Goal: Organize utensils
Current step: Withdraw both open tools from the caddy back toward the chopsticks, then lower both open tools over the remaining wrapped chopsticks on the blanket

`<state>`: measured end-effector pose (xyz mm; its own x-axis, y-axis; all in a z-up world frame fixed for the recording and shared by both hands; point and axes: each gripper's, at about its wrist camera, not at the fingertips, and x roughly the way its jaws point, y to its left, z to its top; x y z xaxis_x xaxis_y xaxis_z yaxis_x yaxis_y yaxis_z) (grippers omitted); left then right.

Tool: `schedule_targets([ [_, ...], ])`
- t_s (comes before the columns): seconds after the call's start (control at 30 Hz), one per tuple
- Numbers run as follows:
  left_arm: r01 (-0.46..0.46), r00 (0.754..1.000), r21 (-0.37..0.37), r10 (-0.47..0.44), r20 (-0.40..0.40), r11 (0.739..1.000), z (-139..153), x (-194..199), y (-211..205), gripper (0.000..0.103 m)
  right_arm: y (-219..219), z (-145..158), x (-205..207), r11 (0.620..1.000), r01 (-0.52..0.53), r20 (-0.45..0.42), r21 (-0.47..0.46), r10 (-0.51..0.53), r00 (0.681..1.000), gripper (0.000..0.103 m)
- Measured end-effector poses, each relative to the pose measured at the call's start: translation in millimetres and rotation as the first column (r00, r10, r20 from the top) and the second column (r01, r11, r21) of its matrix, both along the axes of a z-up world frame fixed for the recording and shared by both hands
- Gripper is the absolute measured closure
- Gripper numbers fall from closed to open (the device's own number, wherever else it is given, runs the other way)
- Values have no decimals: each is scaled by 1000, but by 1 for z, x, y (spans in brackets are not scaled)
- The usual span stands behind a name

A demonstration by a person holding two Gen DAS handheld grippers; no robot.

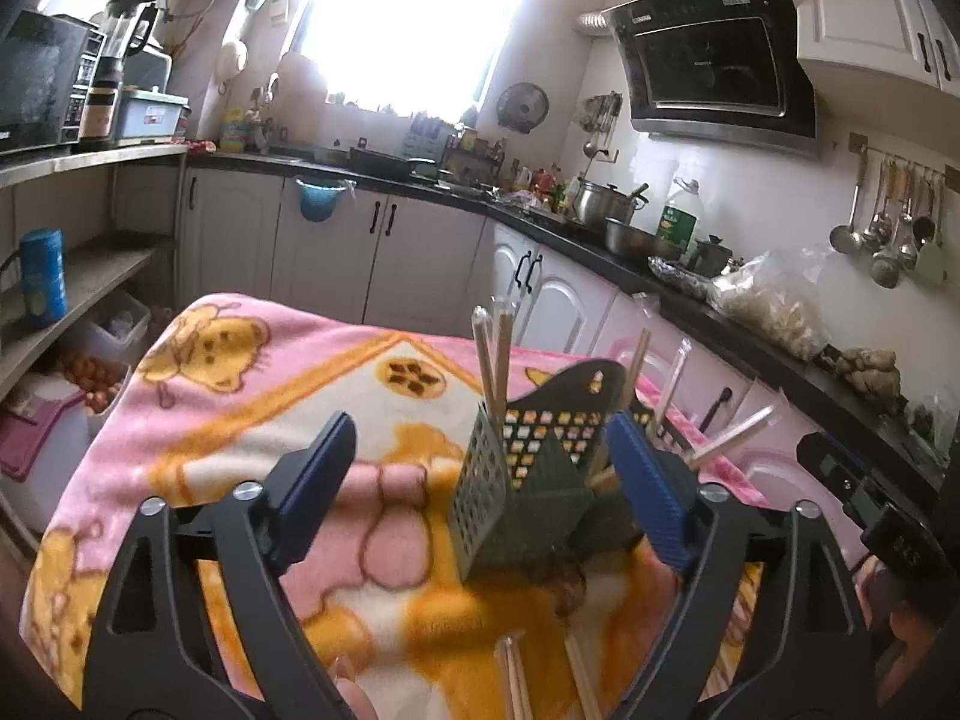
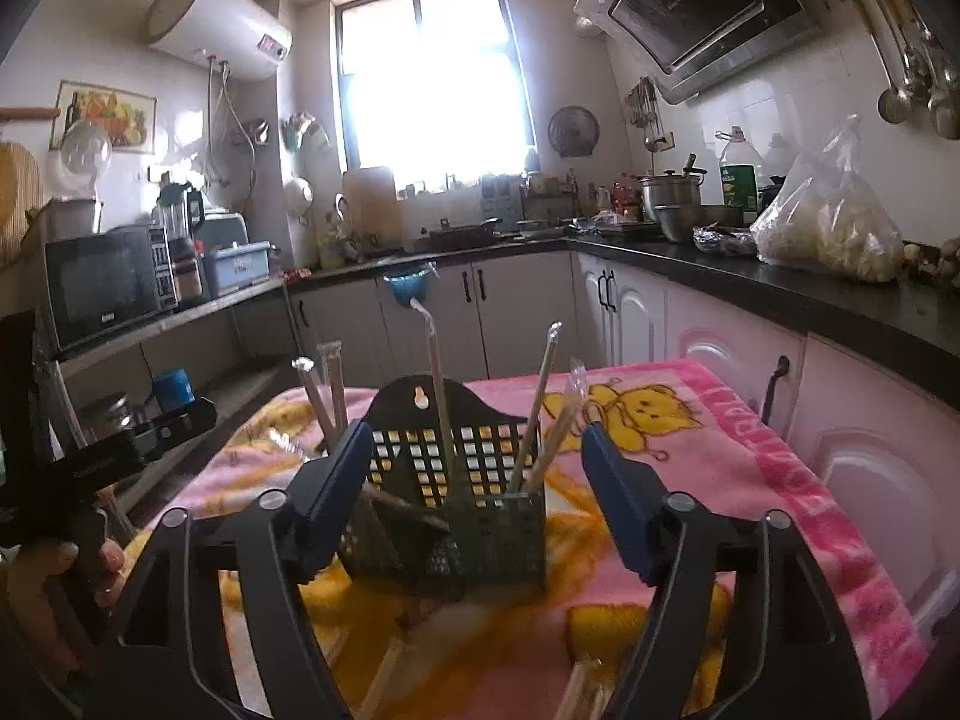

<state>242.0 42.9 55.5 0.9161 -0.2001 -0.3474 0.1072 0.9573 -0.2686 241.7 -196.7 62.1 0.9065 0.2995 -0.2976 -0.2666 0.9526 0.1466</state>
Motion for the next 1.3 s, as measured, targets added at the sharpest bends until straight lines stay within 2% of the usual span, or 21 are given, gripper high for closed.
schedule_targets([
  [0.1,6,1000,-2,-6,-6,1000,-3,-12,-1,13,-3,0,-9,1000,-2,-20,4,2,1000,28],
  [0.17,7,1000,-2,-7,-10,1000,-4,-19,-3,12,-4,-2,-13,1000,-3,-36,2,3,999,28],
  [0.4,29,999,-5,-29,-24,1000,-9,-41,-7,12,-11,-7,-26,1000,-4,-72,14,5,997,28],
  [0.77,45,999,8,-45,12,999,-6,-69,-12,12,-19,-7,-54,1000,5,-40,9,-4,999,28],
  [1.3,85,996,13,-85,-14,996,-19,-93,-21,12,-21,-22,-81,1000,-17,-85,-12,15,996,27],
])
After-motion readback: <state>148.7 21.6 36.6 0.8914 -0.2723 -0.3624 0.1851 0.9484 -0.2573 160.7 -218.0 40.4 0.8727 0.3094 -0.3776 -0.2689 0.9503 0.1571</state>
